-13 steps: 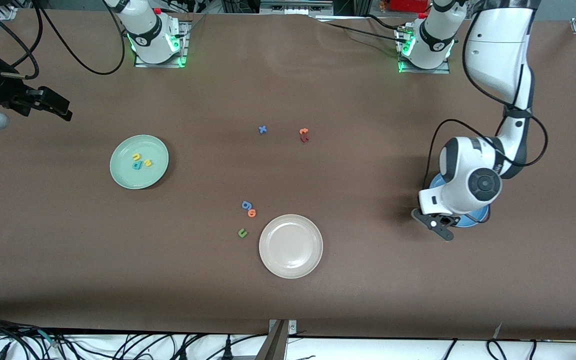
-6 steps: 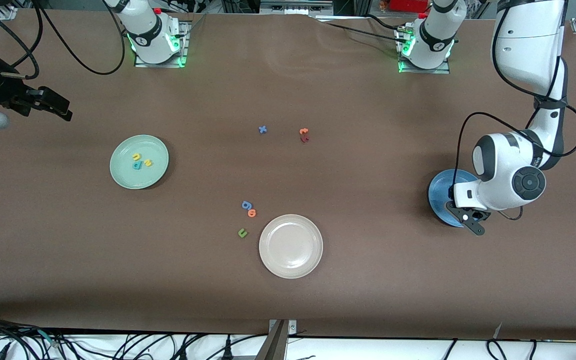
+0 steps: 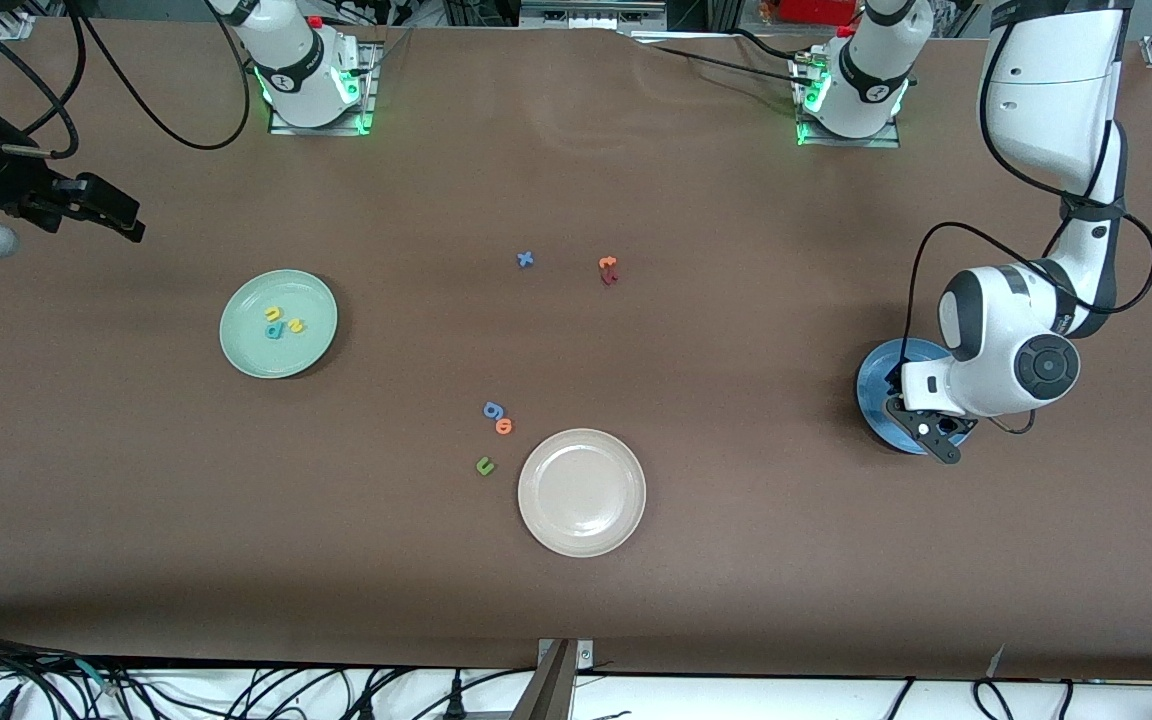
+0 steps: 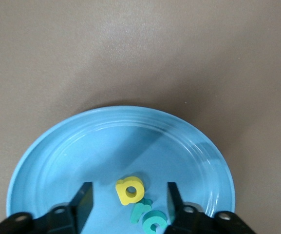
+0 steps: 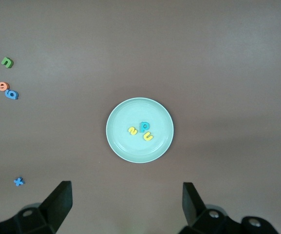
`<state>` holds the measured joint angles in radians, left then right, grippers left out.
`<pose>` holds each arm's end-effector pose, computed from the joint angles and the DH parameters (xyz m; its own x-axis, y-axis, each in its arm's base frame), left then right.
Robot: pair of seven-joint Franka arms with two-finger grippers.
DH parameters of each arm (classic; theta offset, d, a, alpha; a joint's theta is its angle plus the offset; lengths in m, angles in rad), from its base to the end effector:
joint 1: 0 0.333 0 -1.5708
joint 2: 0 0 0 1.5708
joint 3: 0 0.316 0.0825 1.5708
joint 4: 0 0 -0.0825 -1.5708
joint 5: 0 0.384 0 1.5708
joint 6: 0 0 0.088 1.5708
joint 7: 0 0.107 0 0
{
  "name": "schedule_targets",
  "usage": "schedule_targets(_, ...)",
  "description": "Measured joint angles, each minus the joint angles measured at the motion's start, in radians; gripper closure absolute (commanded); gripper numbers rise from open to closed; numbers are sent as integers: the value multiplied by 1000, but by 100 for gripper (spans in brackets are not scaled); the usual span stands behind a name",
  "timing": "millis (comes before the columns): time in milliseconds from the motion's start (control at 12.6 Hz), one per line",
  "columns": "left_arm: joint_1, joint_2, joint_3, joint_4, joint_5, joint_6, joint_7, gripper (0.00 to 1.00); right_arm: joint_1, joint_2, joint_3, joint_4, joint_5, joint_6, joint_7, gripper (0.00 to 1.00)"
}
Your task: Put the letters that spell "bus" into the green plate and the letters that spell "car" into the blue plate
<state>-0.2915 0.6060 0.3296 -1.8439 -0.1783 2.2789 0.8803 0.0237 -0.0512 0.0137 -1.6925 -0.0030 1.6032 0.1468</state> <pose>0.6290 0.0097 0.2000 0.7165 -0.6848 -0.1329 -0.6844 -0.7269 0.0559 0.5386 0.0200 0.5978 0.9933 -0.1092 -0.0371 -0.1089 -0.9940 0.0092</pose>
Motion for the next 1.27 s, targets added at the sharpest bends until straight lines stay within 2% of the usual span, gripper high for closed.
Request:
schedule_targets(237, -1, -46, 0, 24, -1, -4, 0, 0, 0, 0, 0, 0, 0, 0, 0, 0)
schedule_targets(712, -1, -297, -1, 39, -1, -112, -1, 0, 0, 0, 0, 1, 0, 0, 0, 0)
schedule_targets(1108, -1, -323, -8, 40, -1, -80, -69, 0, 0, 0, 0, 1, 0, 0, 0, 0)
schedule_targets(1266, -1, -324, -15, 69, -7, -71, -150, 0, 0, 0, 0, 1, 0, 0, 0, 0)
